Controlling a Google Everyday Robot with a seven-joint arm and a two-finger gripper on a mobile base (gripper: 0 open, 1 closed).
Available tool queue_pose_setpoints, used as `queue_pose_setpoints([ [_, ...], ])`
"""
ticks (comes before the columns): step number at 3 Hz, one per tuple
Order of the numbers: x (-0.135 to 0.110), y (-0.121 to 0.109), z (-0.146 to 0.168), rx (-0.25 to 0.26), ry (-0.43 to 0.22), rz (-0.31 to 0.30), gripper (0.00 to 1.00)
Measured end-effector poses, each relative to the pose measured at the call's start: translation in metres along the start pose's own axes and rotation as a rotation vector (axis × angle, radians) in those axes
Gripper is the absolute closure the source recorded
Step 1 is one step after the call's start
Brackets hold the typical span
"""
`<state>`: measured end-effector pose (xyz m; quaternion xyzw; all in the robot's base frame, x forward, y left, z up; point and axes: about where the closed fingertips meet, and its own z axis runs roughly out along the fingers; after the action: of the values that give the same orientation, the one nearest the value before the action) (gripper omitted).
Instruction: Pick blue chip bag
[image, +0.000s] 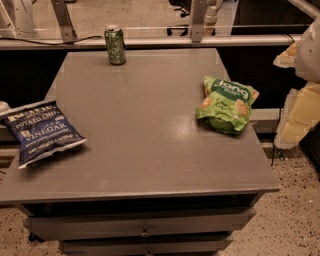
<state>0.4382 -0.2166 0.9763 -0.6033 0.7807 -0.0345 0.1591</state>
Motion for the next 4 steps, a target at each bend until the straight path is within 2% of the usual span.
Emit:
queue_pose_setpoints([
  [1,0.0,0.0,0.0,0.0,0.0,0.0,0.0],
  [2,-0.02,0.005,0.011,-0.006,-0.061,-0.01,0.0],
  [3,-0.074,0.015,0.037,-0.034,-0.194,-0.045,0.0],
  [4,-0.141,0.027,0.061,-0.071,-0.343,-0.084,0.0],
])
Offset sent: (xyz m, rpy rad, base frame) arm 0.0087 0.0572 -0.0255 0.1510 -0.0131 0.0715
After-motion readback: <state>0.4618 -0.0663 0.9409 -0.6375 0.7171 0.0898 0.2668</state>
